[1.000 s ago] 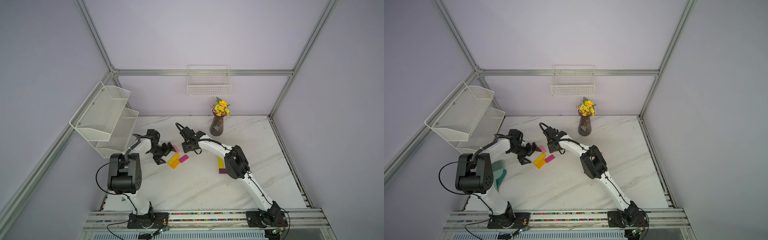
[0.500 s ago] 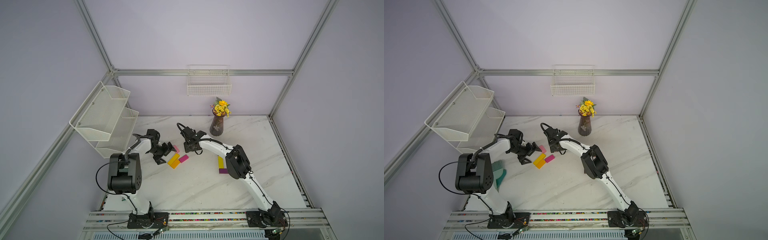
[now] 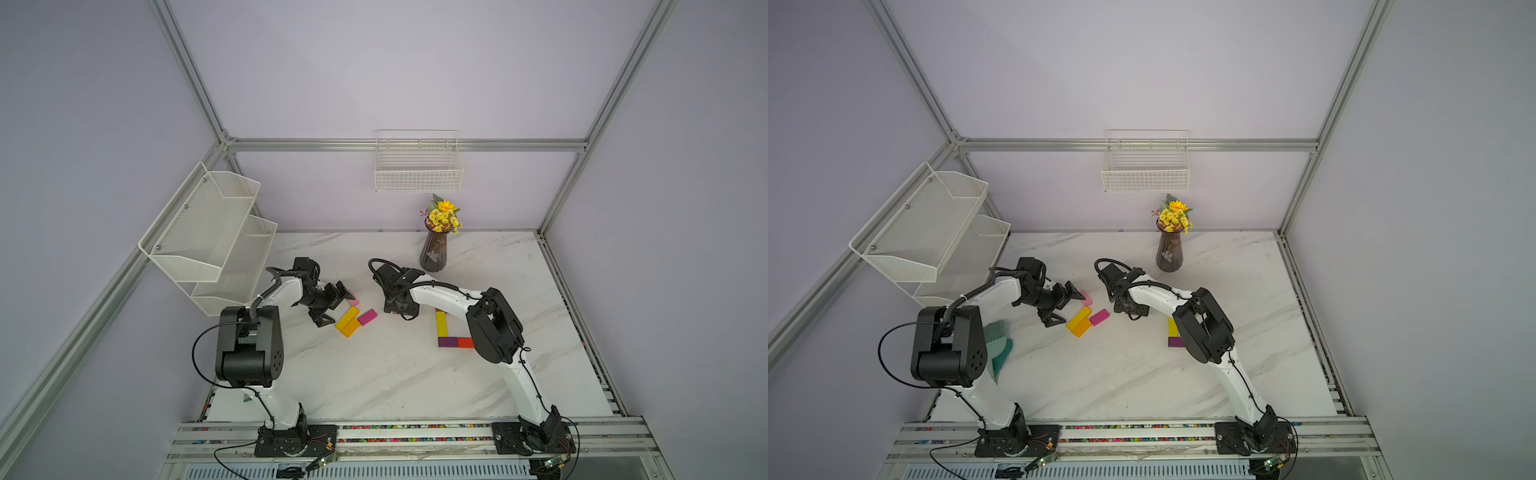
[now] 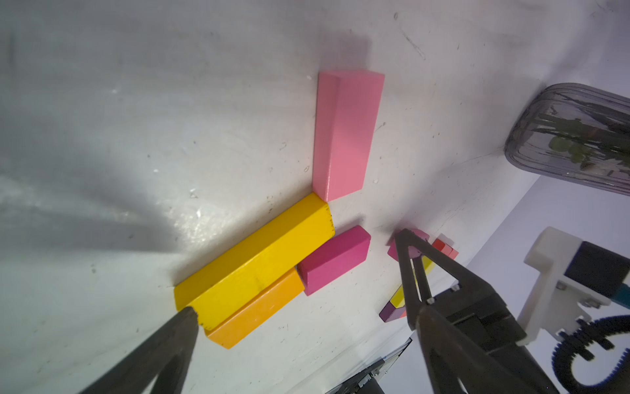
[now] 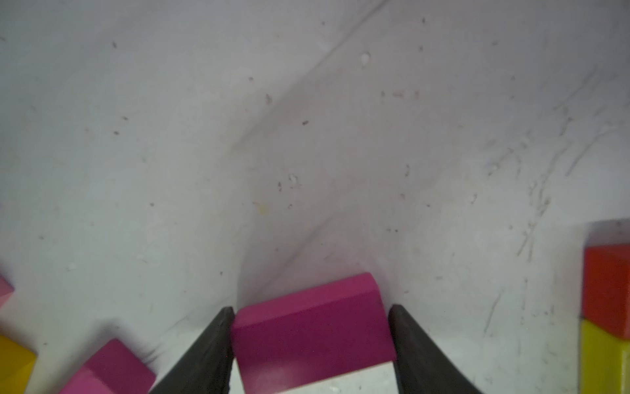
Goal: Assemble the letter c with building blocks
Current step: Place the building block at the center of the board.
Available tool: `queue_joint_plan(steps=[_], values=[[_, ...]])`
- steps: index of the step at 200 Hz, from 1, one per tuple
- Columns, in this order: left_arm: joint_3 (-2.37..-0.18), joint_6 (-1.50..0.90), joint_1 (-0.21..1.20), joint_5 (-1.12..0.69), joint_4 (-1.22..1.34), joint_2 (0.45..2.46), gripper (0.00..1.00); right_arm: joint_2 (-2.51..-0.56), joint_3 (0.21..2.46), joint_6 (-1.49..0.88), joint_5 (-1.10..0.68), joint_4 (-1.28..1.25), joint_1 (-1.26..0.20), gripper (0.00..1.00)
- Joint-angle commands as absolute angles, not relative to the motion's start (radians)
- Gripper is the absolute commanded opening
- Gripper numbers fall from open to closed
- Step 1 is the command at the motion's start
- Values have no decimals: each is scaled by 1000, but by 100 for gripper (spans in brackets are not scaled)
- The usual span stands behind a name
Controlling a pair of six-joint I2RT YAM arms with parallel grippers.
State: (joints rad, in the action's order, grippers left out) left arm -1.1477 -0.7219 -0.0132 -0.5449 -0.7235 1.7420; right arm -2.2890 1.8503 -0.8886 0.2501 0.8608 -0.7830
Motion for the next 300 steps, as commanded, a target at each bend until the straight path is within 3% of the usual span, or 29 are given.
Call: queue_joint_plan(steps=[1, 58, 100, 174, 300], values=[[-1158, -727, -19, -575, -708, 1751, 100, -2277, 1851, -953, 286, 851, -797, 48], [-1162, -727, -18, -585, -700, 1763, 100, -2311, 1876, -961, 267, 870, -808, 49], [-1167, -727, -18, -590, -698, 1773, 100, -2318, 1886, -967, 256, 871, -810, 65], [-1170, -727, -18, -592, -693, 1777, 100, -2325, 1897, -968, 237, 867, -810, 76], [-1130, -706, -18, -594, -689, 1747, 100, -2278, 1853, -956, 171, 824, -810, 83]])
